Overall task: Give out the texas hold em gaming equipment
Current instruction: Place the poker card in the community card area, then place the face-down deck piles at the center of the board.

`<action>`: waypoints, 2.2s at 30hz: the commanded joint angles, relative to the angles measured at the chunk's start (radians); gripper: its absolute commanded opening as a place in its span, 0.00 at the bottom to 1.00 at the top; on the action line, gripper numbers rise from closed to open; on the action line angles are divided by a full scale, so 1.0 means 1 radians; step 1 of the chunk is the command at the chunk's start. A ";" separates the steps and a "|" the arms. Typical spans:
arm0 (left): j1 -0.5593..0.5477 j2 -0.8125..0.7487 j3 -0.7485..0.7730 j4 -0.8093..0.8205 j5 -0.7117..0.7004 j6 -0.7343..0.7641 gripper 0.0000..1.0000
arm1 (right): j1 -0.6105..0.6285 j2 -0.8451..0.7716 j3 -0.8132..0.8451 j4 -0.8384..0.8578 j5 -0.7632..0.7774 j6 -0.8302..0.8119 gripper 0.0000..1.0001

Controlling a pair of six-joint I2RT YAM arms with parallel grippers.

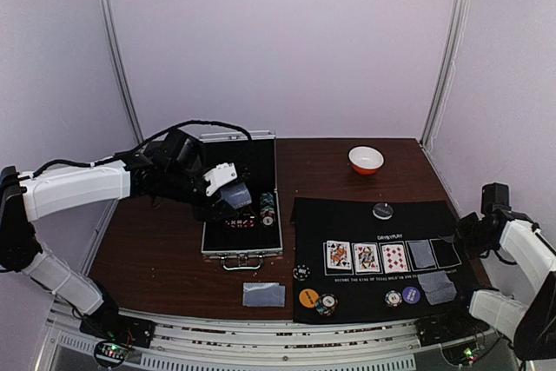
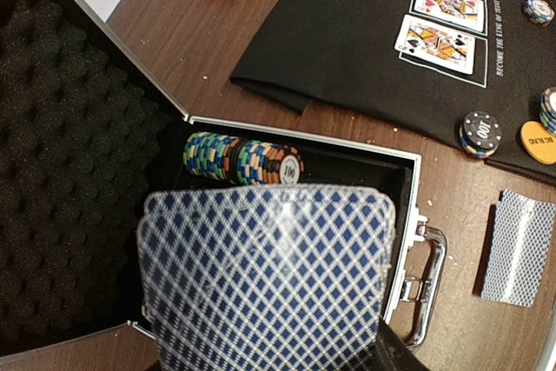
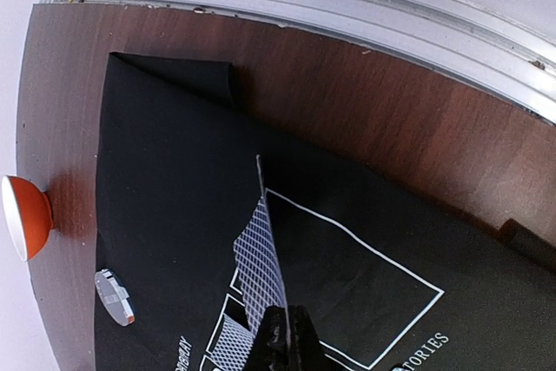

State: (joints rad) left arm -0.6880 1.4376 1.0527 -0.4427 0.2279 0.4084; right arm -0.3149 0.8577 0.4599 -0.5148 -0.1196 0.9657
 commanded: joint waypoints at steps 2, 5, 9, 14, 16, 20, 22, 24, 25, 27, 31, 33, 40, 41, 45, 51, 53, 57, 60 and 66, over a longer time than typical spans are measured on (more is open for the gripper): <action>0.002 -0.026 0.003 0.035 0.015 -0.006 0.50 | -0.006 -0.011 -0.009 -0.105 0.021 0.023 0.00; 0.001 -0.032 0.000 0.037 0.015 -0.004 0.50 | -0.005 -0.008 -0.017 -0.116 0.032 0.005 0.00; 0.002 -0.030 0.000 0.036 0.015 -0.002 0.50 | -0.006 0.006 -0.052 -0.059 -0.053 0.003 0.00; 0.001 -0.029 0.000 0.037 0.017 -0.002 0.50 | -0.006 0.007 -0.046 -0.069 -0.079 -0.021 0.00; 0.002 -0.028 0.000 0.037 0.017 -0.003 0.50 | -0.006 0.010 -0.041 -0.091 -0.085 -0.030 0.00; 0.002 -0.027 0.002 0.037 0.018 -0.002 0.50 | -0.006 0.006 -0.034 -0.106 -0.050 -0.036 0.00; 0.001 -0.026 0.001 0.037 0.017 -0.003 0.50 | -0.006 0.015 -0.036 -0.099 -0.041 -0.036 0.00; 0.001 -0.028 0.000 0.036 0.018 -0.002 0.50 | -0.006 0.026 -0.044 -0.091 -0.037 -0.035 0.00; 0.001 -0.028 0.000 0.037 0.018 -0.003 0.50 | -0.006 0.031 -0.048 -0.088 -0.038 -0.031 0.00; 0.002 -0.028 0.000 0.038 0.016 -0.001 0.50 | -0.007 0.035 -0.054 -0.080 -0.046 -0.024 0.00; 0.001 -0.025 0.000 0.036 0.016 -0.001 0.50 | -0.007 0.021 -0.038 -0.101 -0.022 -0.006 0.19; 0.002 -0.025 0.000 0.037 0.016 -0.001 0.50 | -0.007 0.002 -0.029 -0.111 0.008 0.006 0.25; 0.001 -0.026 -0.001 0.036 0.018 -0.002 0.50 | -0.007 -0.034 -0.006 -0.173 0.069 0.043 0.40; 0.001 -0.026 -0.001 0.036 0.018 -0.003 0.50 | -0.007 -0.045 0.002 -0.180 0.075 0.051 0.47; 0.001 -0.023 0.001 0.036 0.014 -0.010 0.50 | -0.007 -0.088 0.050 -0.210 0.097 0.059 0.71; 0.001 -0.014 0.008 0.035 -0.024 -0.050 0.50 | -0.007 -0.070 0.156 -0.166 0.153 -0.051 0.77; 0.012 -0.008 0.018 0.031 -0.056 -0.099 0.49 | -0.007 -0.033 0.182 -0.086 0.107 -0.120 0.77; 0.088 -0.008 0.015 -0.005 -0.077 -0.260 0.49 | 0.033 0.059 0.319 0.004 0.067 -0.283 0.86; 0.142 -0.039 -0.020 -0.038 -0.089 -0.371 0.49 | 0.142 0.084 0.422 -0.004 0.191 -0.427 0.88; 0.232 -0.093 -0.135 -0.045 -0.126 -0.551 0.49 | 0.238 0.128 0.494 0.029 0.153 -0.539 0.88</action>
State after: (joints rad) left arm -0.5014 1.3849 0.9802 -0.4805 0.1337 0.0311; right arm -0.1116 0.9508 0.9226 -0.5030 0.0231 0.5529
